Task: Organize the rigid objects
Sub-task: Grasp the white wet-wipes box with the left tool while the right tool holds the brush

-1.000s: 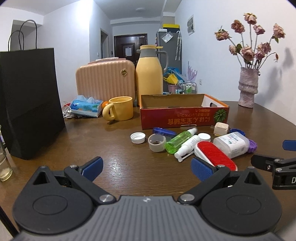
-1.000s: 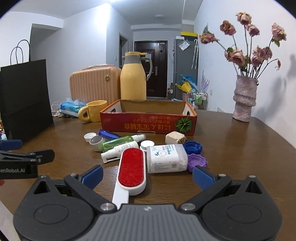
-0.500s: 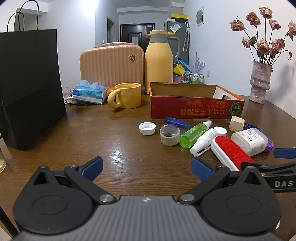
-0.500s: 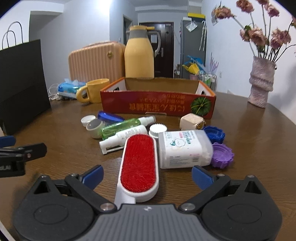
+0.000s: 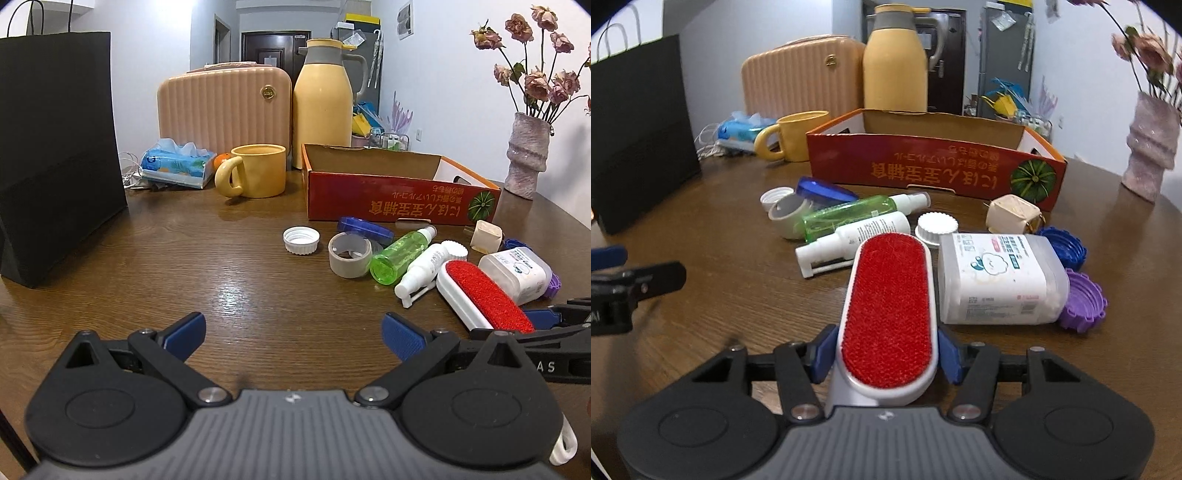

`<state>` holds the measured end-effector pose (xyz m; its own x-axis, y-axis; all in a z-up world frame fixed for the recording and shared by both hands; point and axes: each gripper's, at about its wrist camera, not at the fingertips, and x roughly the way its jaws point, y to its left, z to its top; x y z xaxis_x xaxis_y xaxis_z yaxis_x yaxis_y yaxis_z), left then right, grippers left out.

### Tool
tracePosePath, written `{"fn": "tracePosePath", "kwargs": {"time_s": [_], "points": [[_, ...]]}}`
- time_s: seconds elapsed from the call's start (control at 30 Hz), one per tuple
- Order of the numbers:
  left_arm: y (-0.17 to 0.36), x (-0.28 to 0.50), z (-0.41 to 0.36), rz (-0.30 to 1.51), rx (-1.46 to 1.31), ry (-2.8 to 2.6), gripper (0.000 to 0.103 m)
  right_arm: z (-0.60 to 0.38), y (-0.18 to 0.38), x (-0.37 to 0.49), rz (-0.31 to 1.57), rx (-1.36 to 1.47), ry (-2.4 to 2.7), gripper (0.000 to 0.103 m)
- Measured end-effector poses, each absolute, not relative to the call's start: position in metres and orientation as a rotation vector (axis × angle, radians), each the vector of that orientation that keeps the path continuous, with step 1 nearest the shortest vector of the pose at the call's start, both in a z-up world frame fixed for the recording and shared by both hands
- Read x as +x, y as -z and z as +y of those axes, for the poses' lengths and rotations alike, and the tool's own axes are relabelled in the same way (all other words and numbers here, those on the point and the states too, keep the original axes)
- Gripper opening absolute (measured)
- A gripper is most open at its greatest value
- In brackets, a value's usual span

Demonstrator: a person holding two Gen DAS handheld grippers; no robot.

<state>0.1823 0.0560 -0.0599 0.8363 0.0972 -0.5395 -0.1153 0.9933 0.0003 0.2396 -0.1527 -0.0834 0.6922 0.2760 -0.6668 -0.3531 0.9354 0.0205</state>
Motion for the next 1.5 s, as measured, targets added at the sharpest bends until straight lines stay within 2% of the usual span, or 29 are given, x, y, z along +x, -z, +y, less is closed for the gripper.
{"fn": "tracePosePath", "kwargs": {"time_s": [0.33, 0.77, 1.5], "points": [[0.057, 0.182, 0.055, 0.565, -0.037, -0.117, 0.103, -0.157, 0.081, 0.235, 0.711, -0.09, -0.375, 0.055], [0.046, 0.189, 0.044, 0.559, -0.03, -0.111, 0.103, -0.175, 0.05, 0.216, 0.606, -0.05, -0.391, 0.055], [0.042, 0.219, -0.034, 0.601, -0.013, -0.036, 0.103, -0.264, 0.04, 0.229, 0.544, 0.016, -0.291, 0.055]]}}
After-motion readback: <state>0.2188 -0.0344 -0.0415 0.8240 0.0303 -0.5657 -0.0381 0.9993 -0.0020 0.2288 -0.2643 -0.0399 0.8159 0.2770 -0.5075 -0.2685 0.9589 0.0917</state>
